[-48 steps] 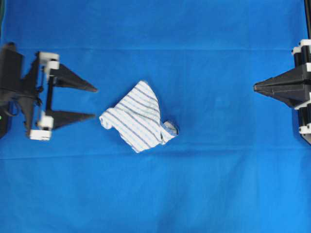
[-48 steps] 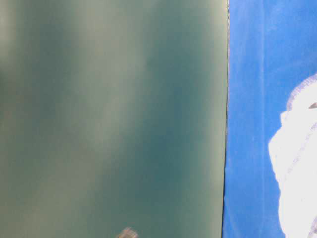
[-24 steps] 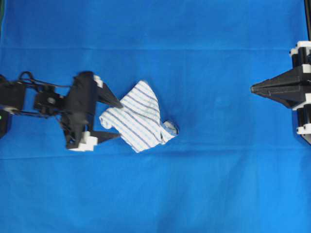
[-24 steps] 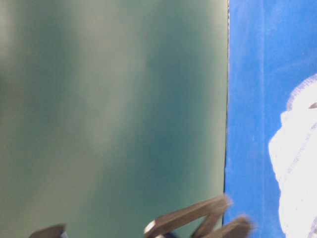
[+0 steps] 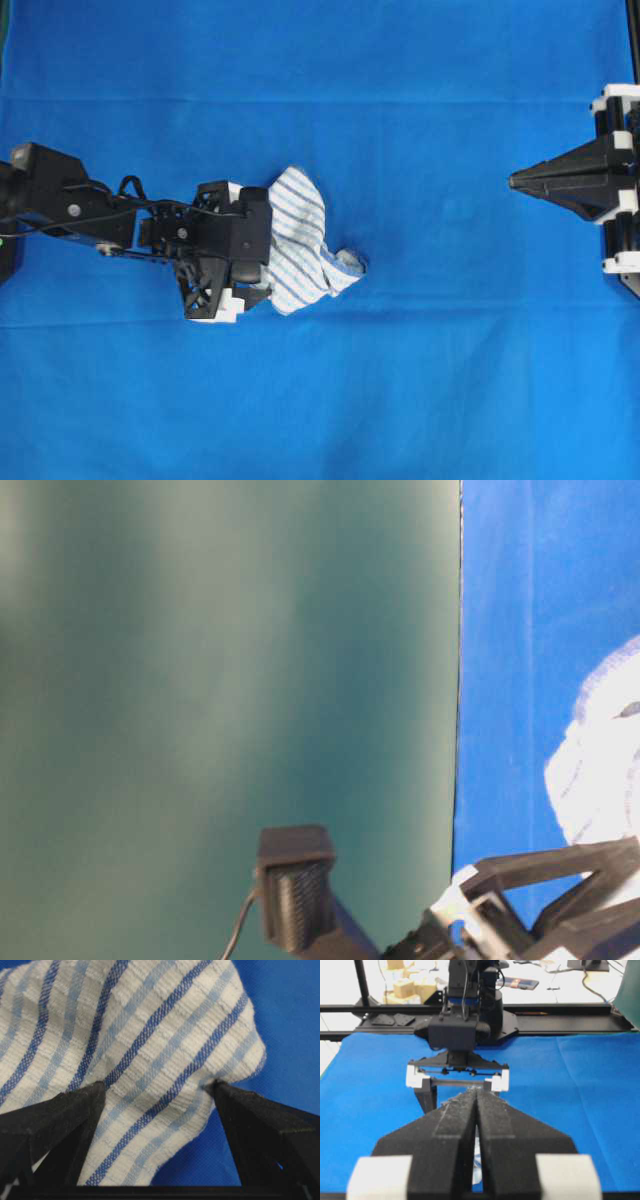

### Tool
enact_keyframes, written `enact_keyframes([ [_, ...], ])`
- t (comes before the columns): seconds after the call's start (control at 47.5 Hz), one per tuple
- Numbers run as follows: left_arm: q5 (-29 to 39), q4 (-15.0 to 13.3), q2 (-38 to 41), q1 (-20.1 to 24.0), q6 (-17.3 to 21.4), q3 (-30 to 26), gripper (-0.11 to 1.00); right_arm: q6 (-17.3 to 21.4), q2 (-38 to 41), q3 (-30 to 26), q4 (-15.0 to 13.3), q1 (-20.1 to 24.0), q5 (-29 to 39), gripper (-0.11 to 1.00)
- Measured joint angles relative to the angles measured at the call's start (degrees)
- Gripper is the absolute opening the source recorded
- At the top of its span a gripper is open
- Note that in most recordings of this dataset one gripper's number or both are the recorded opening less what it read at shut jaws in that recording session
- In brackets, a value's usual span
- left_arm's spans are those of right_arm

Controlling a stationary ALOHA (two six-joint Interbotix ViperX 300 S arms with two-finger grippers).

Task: Hand over the towel.
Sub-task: 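Close the left gripper on the towel and lift it up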

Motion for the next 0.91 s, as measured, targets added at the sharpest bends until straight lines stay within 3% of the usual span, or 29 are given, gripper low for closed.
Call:
enact_keyframes([
  [0.063,0.2,0.1,0.3,0.0,0.3,-0.7,0.87,0.0,0.0,0.1,0.1,0.0,0.0,0.0],
  [0.126,0.7,0.0,0.4,0.0,0.2,-1.2,0.77,0.0,0.0,0.1,0.0,0.0,0.0,0.0],
  [0.316,3.6,0.0,0.6,0.0,0.6,-1.9,0.23,-0.1,0.0,0.1,0.0,0.0,0.0,0.0],
  [0.4,4.1,0.0,0.3,0.0,0.6,-1.9,0.07,0.0,0.0,0.1,0.0,0.0,0.0,0.0],
  [0.905,3.5,0.0,-21.2,0.0,4.3,-2.4,0.06,-0.3,-0.2,-0.7,0.0,0.0,0.0,0.0],
])
